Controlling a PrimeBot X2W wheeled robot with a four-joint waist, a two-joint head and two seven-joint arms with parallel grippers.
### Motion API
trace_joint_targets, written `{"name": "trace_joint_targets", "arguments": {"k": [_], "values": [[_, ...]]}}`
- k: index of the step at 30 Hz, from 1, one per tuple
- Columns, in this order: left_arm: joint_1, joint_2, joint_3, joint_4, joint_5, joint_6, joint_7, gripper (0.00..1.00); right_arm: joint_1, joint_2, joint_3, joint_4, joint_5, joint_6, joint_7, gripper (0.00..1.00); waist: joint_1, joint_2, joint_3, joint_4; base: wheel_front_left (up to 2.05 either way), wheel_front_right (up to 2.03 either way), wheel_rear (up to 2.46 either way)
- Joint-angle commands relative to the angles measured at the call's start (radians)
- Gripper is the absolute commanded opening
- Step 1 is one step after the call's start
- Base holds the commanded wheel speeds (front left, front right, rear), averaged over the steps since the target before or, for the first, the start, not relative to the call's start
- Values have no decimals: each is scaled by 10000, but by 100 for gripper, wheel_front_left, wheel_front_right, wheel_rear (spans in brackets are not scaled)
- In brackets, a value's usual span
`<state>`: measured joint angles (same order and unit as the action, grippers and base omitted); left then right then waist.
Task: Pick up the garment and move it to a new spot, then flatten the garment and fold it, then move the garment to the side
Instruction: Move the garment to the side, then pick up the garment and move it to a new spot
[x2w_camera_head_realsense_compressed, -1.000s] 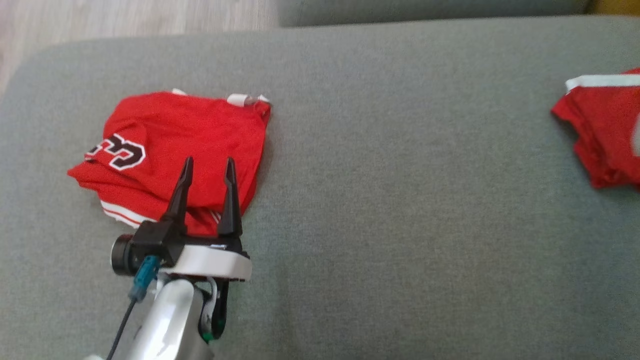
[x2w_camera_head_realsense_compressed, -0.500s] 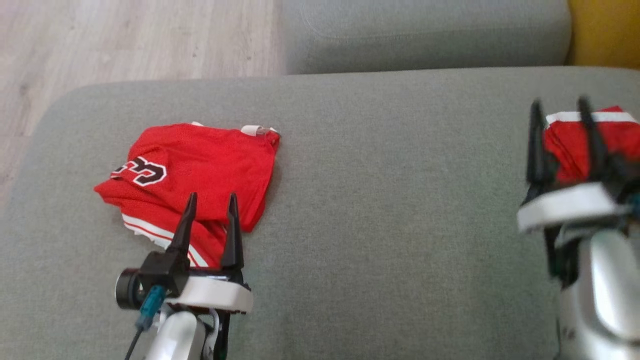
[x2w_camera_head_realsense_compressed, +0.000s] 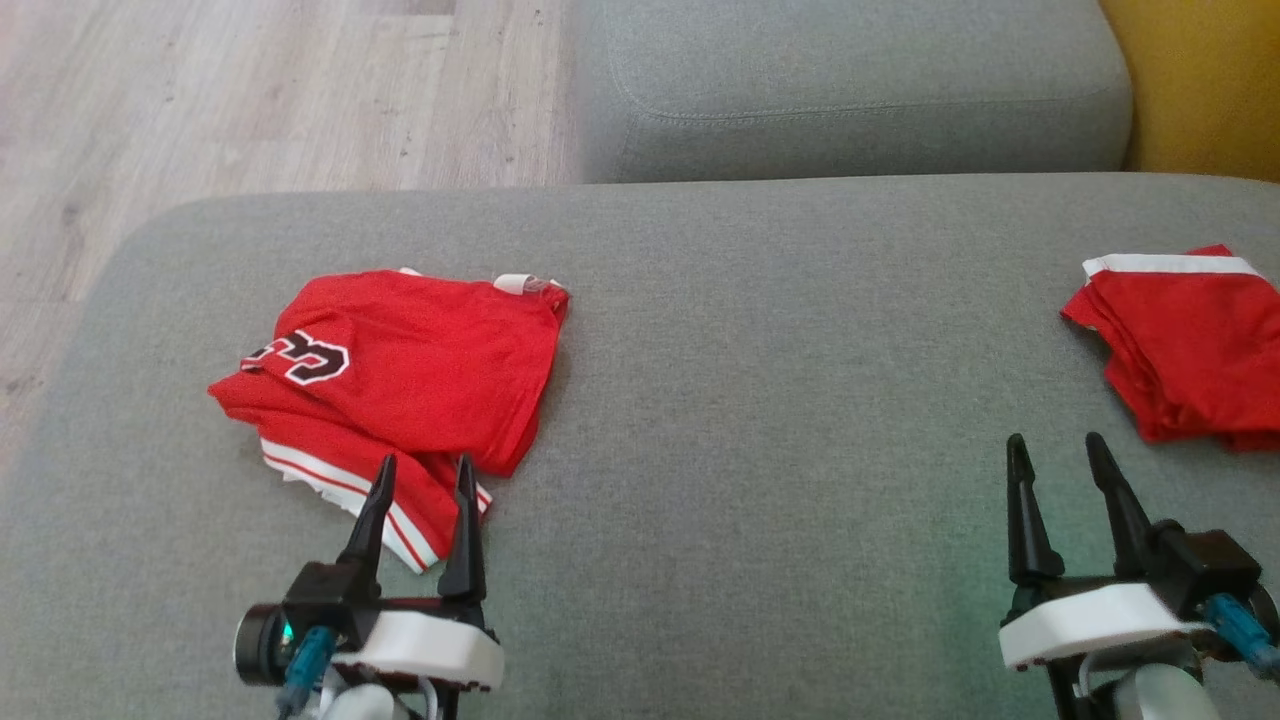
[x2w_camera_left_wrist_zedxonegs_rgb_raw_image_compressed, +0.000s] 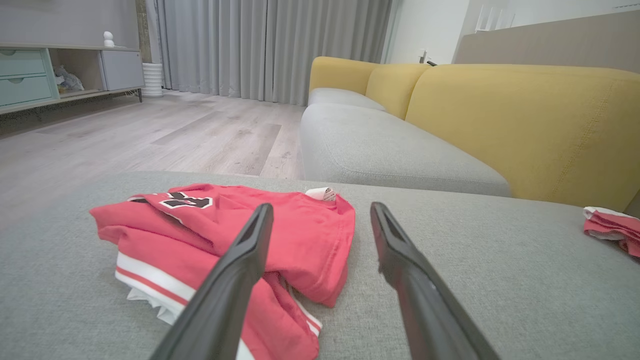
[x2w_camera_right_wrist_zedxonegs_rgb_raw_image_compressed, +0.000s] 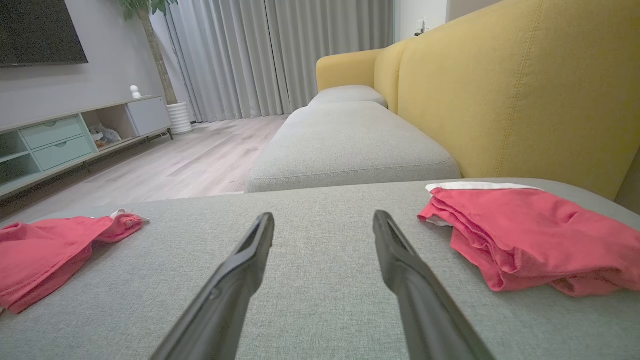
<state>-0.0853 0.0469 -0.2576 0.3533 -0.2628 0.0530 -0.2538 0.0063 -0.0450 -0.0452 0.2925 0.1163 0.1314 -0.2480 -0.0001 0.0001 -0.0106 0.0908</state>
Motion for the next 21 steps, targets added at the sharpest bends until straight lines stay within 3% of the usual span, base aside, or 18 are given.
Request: {"name": "trace_joint_targets", "arguments": {"k": [1,21], "values": [[-193,33,341,-346,22,62,-80,100,-224,-55,238,-450,27,-7,-132,100,1,-1,19,-14,0,0,0],[-177,33,259,-368,19,105,-80,100,-33,-53,397,-822,183,-7,-136,100,1,-1,-41,34,0,0,0]]}}
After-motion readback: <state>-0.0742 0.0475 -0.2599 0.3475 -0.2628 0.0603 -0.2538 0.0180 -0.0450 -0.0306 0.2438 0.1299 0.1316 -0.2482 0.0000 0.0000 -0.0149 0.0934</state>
